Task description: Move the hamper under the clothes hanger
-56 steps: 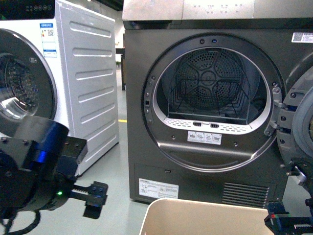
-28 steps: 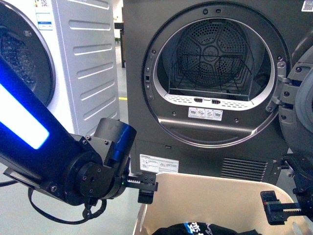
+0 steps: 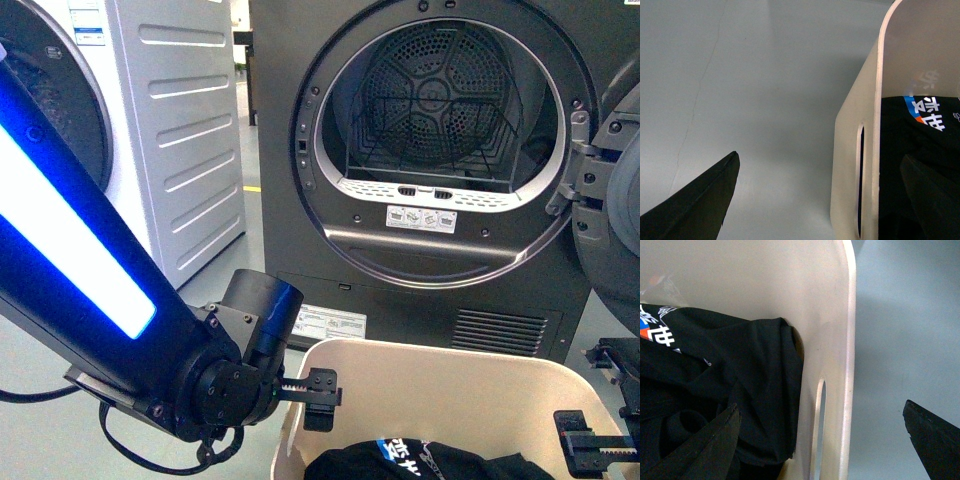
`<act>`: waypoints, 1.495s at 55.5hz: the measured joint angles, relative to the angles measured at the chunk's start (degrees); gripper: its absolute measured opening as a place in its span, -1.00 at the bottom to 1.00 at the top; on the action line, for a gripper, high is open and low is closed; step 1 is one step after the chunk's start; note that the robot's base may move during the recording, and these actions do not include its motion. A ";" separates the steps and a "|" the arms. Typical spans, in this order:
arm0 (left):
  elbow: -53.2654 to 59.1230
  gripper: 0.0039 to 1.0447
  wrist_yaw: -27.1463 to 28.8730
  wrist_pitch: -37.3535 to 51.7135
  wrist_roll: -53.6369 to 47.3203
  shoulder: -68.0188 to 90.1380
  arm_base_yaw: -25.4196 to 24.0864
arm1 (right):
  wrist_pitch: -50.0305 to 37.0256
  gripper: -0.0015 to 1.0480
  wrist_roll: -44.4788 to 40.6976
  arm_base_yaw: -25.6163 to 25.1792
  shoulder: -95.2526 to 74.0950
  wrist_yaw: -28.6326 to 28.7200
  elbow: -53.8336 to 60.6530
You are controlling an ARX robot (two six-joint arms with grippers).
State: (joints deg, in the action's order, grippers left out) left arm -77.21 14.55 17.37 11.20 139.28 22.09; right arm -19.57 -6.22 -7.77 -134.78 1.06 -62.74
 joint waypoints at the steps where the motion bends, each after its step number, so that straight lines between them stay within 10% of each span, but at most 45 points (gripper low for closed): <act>1: 0.00 0.88 -0.02 0.07 0.07 0.13 0.02 | 0.00 0.85 0.00 -0.02 -0.28 -0.13 -0.15; 20: -0.07 0.17 -0.26 0.74 1.11 2.01 0.52 | 0.59 0.82 0.22 -0.20 -2.75 -2.34 -2.29; 36: -0.28 -0.92 -1.64 1.40 1.33 2.16 1.64 | 2.34 -0.25 0.20 -0.02 -3.37 -4.52 -3.58; 49: -0.20 -0.92 -1.75 1.36 1.42 1.90 1.53 | 2.45 -0.95 0.83 1.01 -3.08 -3.96 -3.32; 83: 8.55 -0.92 -1.46 2.19 -0.28 -8.68 0.04 | -0.94 -0.95 2.16 2.89 6.43 -1.03 6.62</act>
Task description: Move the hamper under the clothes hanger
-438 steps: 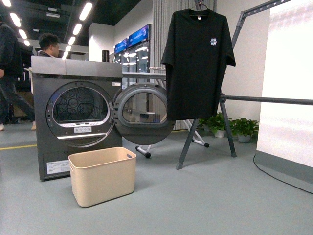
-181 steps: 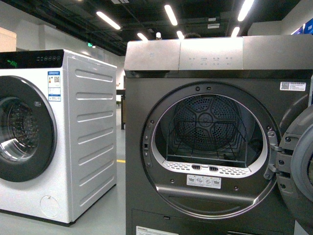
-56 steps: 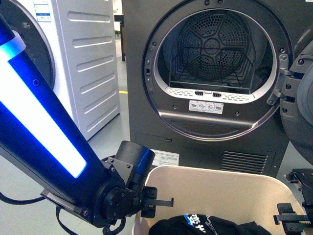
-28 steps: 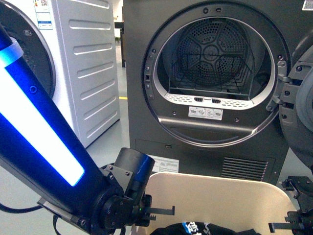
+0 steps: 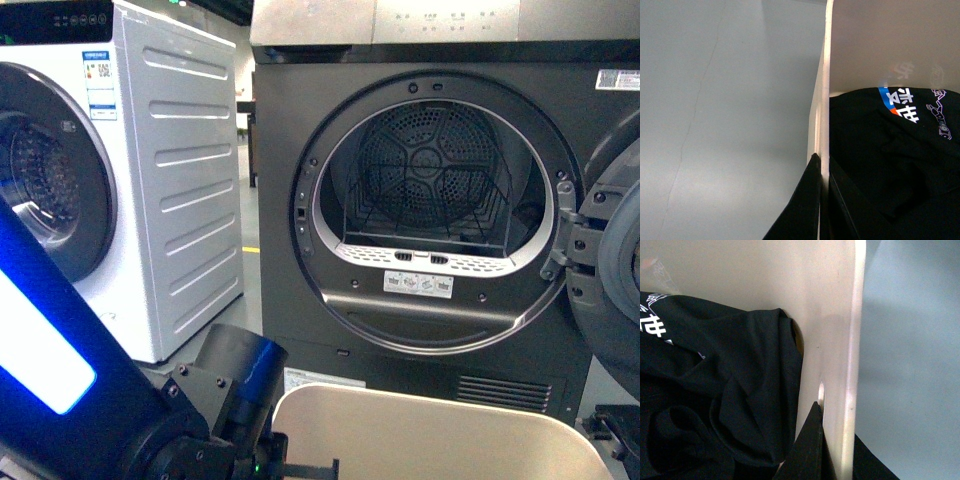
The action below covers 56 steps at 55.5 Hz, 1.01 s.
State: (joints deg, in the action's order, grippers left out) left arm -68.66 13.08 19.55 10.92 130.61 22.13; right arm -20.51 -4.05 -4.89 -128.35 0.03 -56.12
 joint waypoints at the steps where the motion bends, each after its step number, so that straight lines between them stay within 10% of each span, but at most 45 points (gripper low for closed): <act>1: 0.07 -0.92 -0.02 0.00 0.00 0.00 0.00 | 0.00 -0.95 -0.02 0.00 0.00 0.00 0.02; 56: 0.17 -0.92 -1.07 0.20 -0.20 -0.09 0.48 | -0.13 -0.95 0.00 -0.59 0.17 -0.48 0.15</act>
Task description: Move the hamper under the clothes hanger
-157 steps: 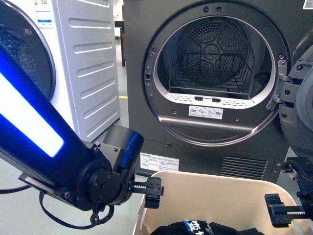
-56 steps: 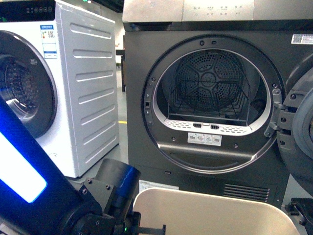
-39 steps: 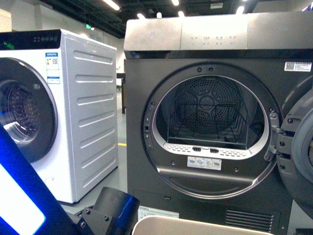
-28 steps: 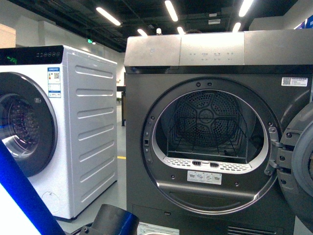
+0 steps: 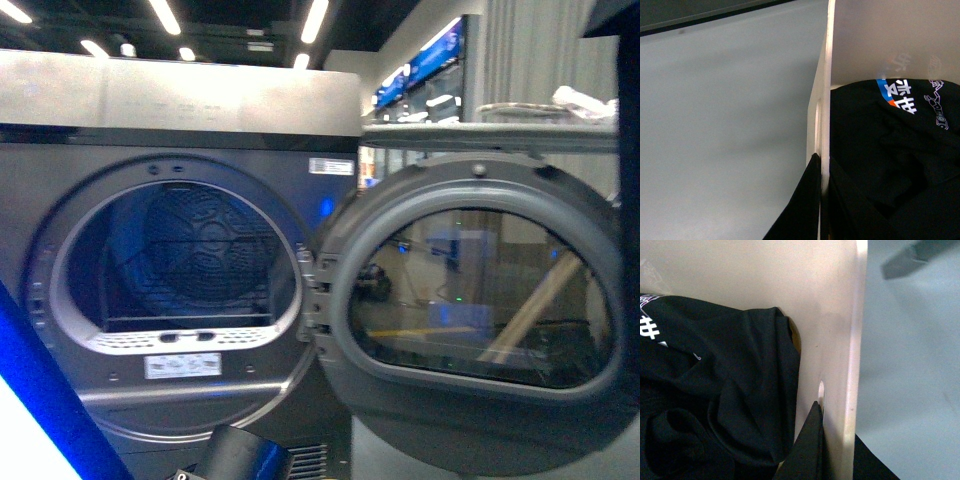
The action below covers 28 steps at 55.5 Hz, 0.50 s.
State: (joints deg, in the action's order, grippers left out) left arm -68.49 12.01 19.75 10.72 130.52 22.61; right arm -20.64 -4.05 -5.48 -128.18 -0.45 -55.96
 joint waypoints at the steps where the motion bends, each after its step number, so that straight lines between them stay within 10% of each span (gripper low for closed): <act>1: 0.02 -0.92 -0.11 0.00 -0.02 0.00 0.11 | 0.00 -0.95 0.00 -0.15 0.02 0.02 0.00; 28: 0.02 -0.92 1.01 0.02 -0.02 0.00 -0.68 | -0.02 -0.95 -0.02 0.81 0.37 0.50 0.04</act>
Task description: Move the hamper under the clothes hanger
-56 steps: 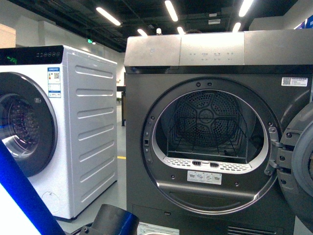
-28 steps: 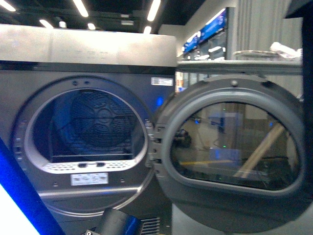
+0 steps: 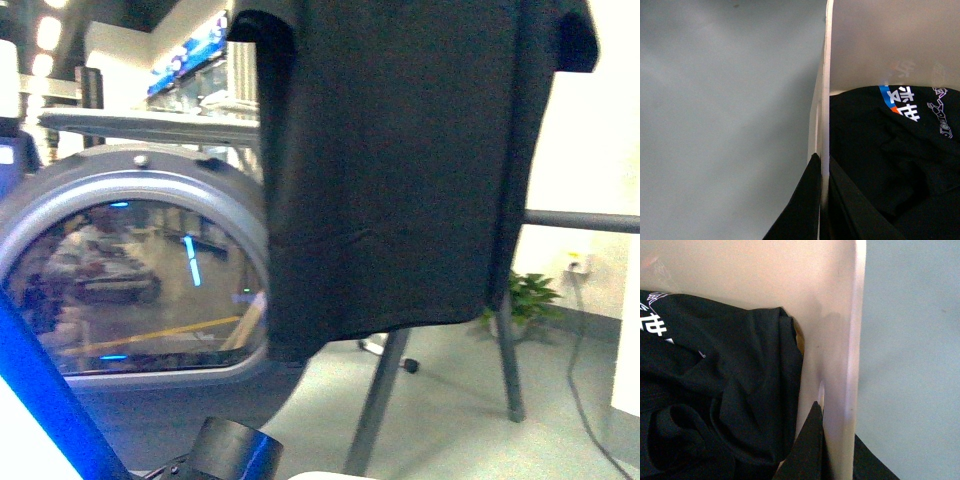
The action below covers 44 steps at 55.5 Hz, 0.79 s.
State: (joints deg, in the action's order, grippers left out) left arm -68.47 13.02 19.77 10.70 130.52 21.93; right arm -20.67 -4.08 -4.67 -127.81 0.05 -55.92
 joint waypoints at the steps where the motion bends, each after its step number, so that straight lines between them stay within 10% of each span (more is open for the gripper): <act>1: 0.00 -0.92 0.00 0.00 -0.02 0.00 0.00 | 0.00 -0.95 0.00 -0.07 0.00 0.00 0.00; 44: 0.02 -0.92 0.02 0.00 0.00 -0.02 -0.02 | 0.00 -0.95 -0.04 -0.09 0.00 0.02 0.02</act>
State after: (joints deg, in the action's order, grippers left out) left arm -68.44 13.04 19.77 10.70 130.50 21.91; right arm -20.67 -4.12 -4.75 -127.81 0.08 -55.90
